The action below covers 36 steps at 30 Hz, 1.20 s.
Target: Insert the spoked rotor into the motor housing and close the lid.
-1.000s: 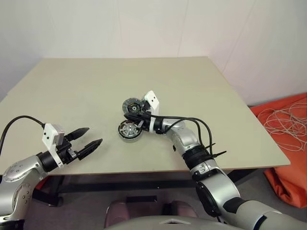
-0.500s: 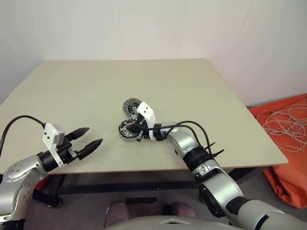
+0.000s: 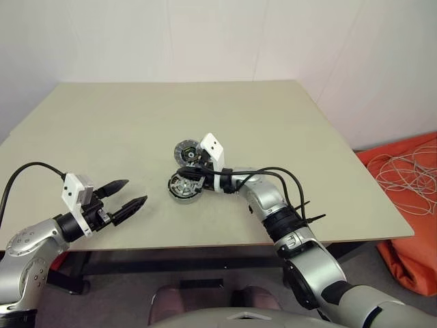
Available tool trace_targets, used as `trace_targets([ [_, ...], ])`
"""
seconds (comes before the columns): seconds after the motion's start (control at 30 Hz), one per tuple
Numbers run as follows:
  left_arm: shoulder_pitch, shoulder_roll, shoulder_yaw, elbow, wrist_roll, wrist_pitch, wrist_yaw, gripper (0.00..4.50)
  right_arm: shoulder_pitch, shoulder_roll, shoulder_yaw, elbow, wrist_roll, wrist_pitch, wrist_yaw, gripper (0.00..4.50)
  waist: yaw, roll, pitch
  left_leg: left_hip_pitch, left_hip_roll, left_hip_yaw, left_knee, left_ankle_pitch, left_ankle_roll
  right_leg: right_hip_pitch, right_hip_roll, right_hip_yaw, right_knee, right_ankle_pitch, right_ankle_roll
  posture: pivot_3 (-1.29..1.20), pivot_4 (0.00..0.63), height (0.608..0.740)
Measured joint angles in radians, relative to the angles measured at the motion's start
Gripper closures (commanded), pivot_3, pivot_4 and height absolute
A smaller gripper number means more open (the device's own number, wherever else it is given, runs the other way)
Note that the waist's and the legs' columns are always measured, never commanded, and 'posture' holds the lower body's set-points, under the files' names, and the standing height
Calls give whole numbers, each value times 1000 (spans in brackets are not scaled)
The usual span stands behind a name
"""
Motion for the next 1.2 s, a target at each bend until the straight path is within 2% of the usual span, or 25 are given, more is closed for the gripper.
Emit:
trace_targets([
  [0.2,-1,-1,-4,1,1,0,0,0,0,-5,71,64,-80,-41,-10,4476,-1,0,0,-1,0,0,0,0,0,-2,0,0,0,-2,3,0,0,740],
  [0.37,4,-1,-3,1,1,0,1,0,-49,-12,115,126,-147,-82,-34,4476,-3,4,2,8,0,1,0,0,-1,8,0,0,0,-4,6,0,0,740],
  [0.5,15,-1,-2,1,1,0,2,0,-48,-1,91,143,-140,-99,-45,4476,-2,3,2,11,0,0,1,0,-1,9,0,1,-1,-4,7,0,0,740],
  [0.7,20,-1,0,1,0,0,2,0,-38,67,4,88,-33,-91,-15,4476,-3,2,3,7,0,0,1,0,-1,4,0,1,0,-4,6,0,0,740],
  [0.9,23,-1,9,1,0,0,2,0,-42,83,-5,53,-17,-93,-16,4476,-1,1,3,3,0,0,1,0,-1,2,0,1,0,-4,5,0,0,740],
  [1.07,26,-1,13,1,-1,0,6,0,-42,21,94,109,-119,-50,-15,4476,-2,1,3,1,0,0,-1,-2,-1,0,0,1,0,-1,-1,0,0,740],
  [1.2,25,-2,12,-4,-3,0,7,0,-80,16,125,127,-159,-26,-25,4476,-2,5,3,5,0,1,-2,-2,-2,5,0,1,0,-5,5,0,0,740],
])
